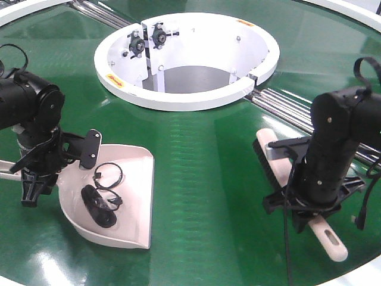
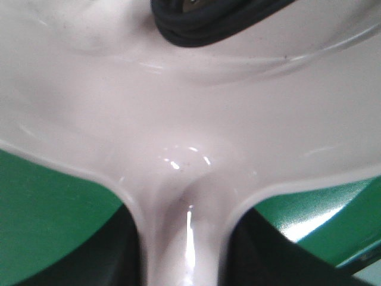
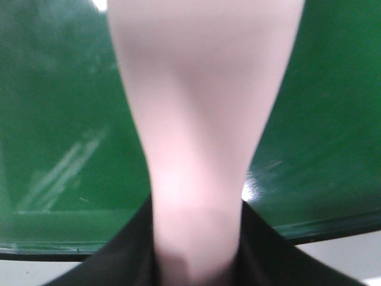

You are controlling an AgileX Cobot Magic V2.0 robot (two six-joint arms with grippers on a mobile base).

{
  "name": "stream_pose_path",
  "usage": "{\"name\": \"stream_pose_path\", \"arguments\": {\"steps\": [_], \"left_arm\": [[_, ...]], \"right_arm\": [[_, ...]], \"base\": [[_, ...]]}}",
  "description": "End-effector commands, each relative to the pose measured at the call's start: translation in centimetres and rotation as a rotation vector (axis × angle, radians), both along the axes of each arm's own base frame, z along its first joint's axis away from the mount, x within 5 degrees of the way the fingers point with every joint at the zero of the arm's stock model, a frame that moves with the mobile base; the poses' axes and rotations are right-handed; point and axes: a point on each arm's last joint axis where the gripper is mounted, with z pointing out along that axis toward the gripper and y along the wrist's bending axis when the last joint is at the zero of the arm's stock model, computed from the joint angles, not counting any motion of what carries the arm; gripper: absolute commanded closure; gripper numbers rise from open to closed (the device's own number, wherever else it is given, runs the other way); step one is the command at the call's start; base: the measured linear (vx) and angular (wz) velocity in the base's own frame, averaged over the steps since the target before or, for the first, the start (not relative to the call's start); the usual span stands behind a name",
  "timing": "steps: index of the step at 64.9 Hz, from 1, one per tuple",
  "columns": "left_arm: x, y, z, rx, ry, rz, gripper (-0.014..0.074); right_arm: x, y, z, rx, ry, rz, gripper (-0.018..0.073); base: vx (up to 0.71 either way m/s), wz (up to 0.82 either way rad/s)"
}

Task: Clean and inspect green conveyor with broom and dustpan
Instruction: 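Return the brush to its spot on the belt with the right gripper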

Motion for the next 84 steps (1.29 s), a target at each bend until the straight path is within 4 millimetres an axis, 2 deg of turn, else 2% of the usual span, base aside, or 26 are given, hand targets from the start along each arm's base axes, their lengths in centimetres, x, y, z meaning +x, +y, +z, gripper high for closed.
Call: {"name": "stream_pose_path", "arguments": {"steps": [1, 24, 67, 84], "left_arm": [[-0.1, -0.1, 2.2, -0.018, -0.073, 0.001, 0.0603], [-0.1, -0.1, 2.2, -0.018, -0.073, 0.001, 0.0603], [-0.1, -0.2, 2.2, -0.019, -0.073, 0.001, 0.0603], [-0.6, -0.3, 2.1, -0.033, -0.015, 0.031, 0.0601]], "right_arm": [[0.1, -0.2, 0.7, 0.014, -0.048, 0.016, 0.0559], [0.8, 0.0, -2.3, -0.015, 0.062, 0.022, 0.0488], [1.2, 0.1, -2.5, -0.003, 0.024, 0.082, 0.0233], [1.2, 0.1, -2.5, -0.002, 0.021, 0.098, 0.0132]], "base": [[0.0, 0.0], [0.0, 0.0], [0.0, 0.0], [0.0, 0.0]]}}
